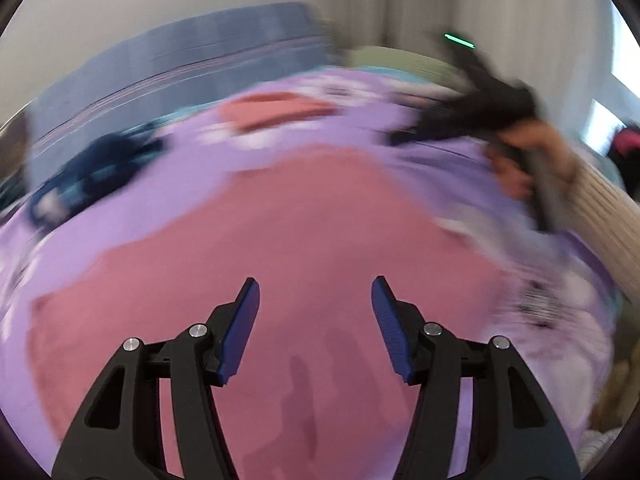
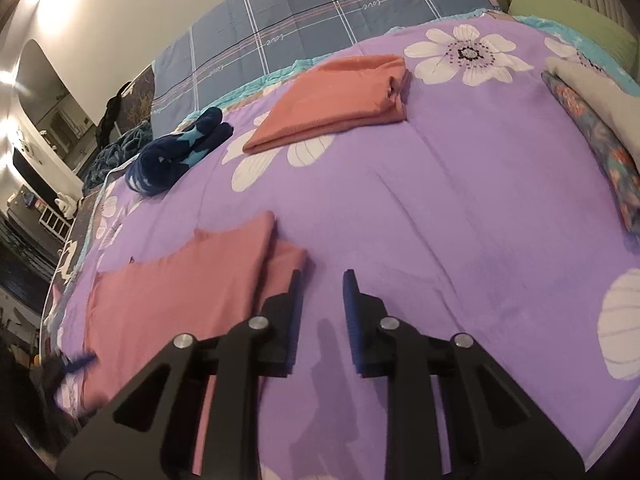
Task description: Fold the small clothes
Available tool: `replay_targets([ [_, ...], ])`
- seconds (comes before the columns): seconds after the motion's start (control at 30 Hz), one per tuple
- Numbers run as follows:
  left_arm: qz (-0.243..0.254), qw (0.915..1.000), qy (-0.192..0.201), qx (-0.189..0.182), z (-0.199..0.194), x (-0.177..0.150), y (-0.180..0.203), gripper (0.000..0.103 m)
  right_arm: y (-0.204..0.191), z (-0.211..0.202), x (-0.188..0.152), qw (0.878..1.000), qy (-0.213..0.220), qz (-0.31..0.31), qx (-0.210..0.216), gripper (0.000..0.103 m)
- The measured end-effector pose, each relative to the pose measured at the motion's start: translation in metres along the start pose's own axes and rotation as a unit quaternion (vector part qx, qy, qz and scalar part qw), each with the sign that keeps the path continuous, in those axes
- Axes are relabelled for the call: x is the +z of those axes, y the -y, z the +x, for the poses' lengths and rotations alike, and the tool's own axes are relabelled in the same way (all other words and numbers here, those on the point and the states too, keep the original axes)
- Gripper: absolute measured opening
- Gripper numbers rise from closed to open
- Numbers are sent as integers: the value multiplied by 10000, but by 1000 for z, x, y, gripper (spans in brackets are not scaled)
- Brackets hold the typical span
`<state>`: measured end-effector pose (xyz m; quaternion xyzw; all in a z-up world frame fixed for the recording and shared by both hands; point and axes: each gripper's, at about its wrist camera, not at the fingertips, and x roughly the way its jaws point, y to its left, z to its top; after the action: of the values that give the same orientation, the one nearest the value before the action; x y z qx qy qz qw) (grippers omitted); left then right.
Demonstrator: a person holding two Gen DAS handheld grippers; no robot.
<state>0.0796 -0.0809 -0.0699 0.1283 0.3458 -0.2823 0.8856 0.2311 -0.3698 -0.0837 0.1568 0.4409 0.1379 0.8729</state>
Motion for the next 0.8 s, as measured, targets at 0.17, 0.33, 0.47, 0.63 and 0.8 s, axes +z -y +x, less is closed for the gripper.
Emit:
replay_targets([
  [0.17,408,9974,-306,-509,24,-4,68,59,-3,-5,-14,9994,-143,-226,203,22],
  [0.33,170,9961,-633,-594,41,-11,79,59,-2,-8,-23,9984,-175,-313,427,24],
  [0.47,58,9963,-657,-555,42,-8,80,59,1,-4,-23,9979,-205,-304,536,25],
  [0.63,187,9961,-739,-449,46,-1,95,61,1,2,-22,9971,-278,-360,604,25],
  [0.8,256,9961,-757,-365,53,2,104,62,-3,4,-17,9959,-332,-448,713,35],
])
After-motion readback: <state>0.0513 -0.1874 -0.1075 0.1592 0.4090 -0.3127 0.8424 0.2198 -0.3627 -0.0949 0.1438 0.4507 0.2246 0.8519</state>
